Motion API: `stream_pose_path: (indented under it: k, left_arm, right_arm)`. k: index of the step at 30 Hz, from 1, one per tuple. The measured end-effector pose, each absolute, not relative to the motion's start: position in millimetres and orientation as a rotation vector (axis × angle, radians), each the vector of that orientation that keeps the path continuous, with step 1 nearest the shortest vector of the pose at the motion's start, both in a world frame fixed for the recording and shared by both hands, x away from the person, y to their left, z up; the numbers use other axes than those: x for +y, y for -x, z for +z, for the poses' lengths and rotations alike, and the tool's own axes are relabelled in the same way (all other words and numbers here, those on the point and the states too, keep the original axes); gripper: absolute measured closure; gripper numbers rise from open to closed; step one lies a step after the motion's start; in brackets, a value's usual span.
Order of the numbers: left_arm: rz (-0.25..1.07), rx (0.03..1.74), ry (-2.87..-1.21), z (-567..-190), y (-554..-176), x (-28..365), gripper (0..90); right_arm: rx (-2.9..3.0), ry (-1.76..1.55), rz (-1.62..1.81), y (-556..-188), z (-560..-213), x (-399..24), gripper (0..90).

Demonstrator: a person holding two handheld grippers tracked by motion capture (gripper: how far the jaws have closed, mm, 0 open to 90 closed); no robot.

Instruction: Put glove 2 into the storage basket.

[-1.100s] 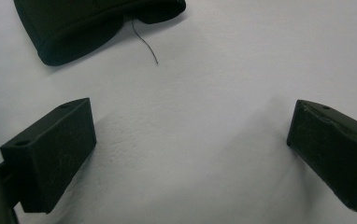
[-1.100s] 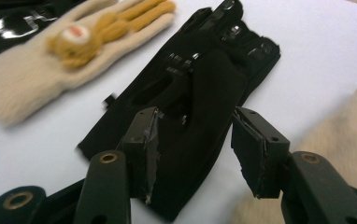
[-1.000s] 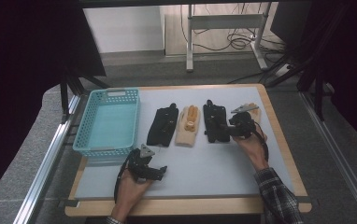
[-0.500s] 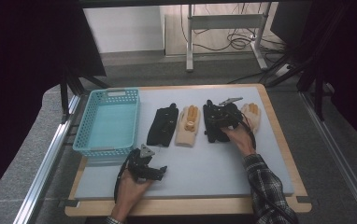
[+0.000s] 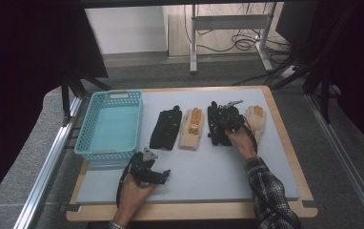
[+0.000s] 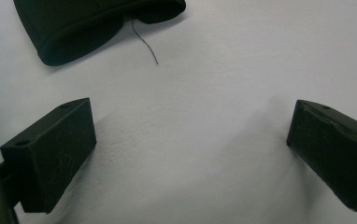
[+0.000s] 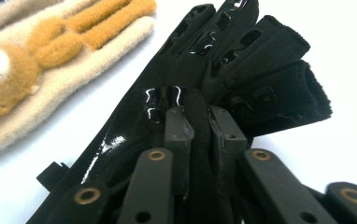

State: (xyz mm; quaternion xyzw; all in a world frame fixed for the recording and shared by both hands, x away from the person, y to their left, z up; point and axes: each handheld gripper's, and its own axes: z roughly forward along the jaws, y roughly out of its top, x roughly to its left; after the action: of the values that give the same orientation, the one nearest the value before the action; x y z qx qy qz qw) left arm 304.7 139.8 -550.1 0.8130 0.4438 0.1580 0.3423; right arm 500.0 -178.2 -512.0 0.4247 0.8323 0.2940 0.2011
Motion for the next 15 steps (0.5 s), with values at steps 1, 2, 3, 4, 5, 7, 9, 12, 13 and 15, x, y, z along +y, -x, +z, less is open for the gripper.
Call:
stream_pose_path:
  k: [1,2,3,4,5,7,9,12,13,15]
  left_arm:
    - [0.411,1.154,-2.114,-550.1,-304.7,139.8,1.6]
    - [0.410,1.154,-2.114,-550.1,-304.7,139.9,1.6]
    - [0.410,1.154,-2.114,-550.1,-304.8,139.9,1.7]
    - [0.410,1.154,-2.114,-550.1,-304.8,139.9,1.7]
    - [0.410,1.154,-2.114,-550.1,-304.8,139.9,1.6]
    - [0.410,1.154,-2.114,-550.1,-304.8,139.9,1.6]
    - [0.411,1.154,-2.114,-550.1,-304.7,139.8,1.6]
    - [0.411,1.154,-2.114,-550.1,-304.7,139.8,1.6]
    - [0.411,1.154,-2.115,-550.1,-304.7,139.9,1.7]
    - [0.411,1.154,-2.115,-550.1,-304.7,139.9,1.7]
  right_arm:
    - [2.325,-1.186,0.821,-500.0,-512.0,-178.2,79.3]
    - [2.323,-1.193,0.820,-499.9,-511.3,-179.0,80.3]
    - [2.329,-1.190,0.819,-499.7,-510.6,-180.9,80.7]
    - [2.327,-1.202,0.836,-498.9,-509.4,-183.4,80.8]
    - [2.326,-1.209,0.850,-498.2,-508.3,-185.2,80.9]
    - [2.317,-1.223,0.903,-492.1,-501.4,-191.6,80.9]
    - [2.314,-1.218,0.910,-490.1,-499.1,-192.5,80.9]
    - [2.304,-1.202,0.979,-475.5,-483.3,-196.5,80.9]
    - [2.303,-1.198,0.992,-471.4,-479.1,-197.2,80.9]
    - [2.301,-1.191,1.023,-463.1,-471.1,-198.1,80.9]
